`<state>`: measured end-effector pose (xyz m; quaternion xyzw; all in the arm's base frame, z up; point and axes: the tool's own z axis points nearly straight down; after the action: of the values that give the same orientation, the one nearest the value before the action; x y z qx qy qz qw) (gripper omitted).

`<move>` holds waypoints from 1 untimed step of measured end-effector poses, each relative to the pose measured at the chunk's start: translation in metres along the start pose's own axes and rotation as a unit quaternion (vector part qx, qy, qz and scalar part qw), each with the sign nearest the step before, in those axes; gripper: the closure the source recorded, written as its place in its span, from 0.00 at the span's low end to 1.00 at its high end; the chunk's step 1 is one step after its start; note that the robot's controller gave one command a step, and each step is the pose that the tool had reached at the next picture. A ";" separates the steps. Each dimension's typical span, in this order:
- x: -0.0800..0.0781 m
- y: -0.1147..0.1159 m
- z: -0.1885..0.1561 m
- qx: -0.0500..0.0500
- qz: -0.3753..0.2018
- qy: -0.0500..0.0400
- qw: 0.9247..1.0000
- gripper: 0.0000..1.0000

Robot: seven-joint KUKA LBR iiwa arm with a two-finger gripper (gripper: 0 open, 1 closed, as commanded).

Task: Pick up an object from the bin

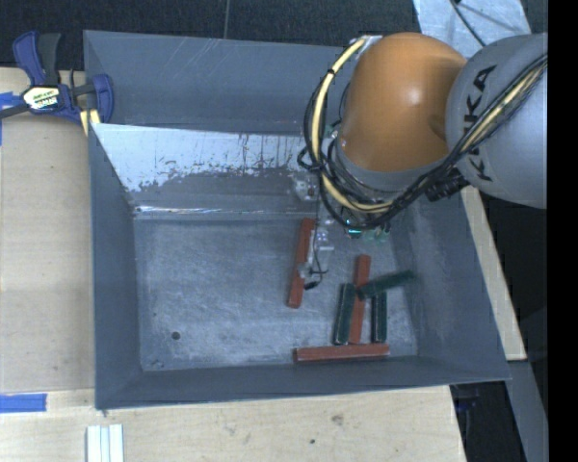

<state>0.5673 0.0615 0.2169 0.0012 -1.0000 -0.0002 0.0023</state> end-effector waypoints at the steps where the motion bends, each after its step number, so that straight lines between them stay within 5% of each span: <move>1: 0.014 -0.049 0.111 0.001 -0.027 0.001 1.000 0.00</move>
Offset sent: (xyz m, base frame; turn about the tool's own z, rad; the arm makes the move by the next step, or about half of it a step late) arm -0.0125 -0.0466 -0.1069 -0.0566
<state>0.5531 0.0120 0.1055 0.0281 -0.9996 0.0009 0.0029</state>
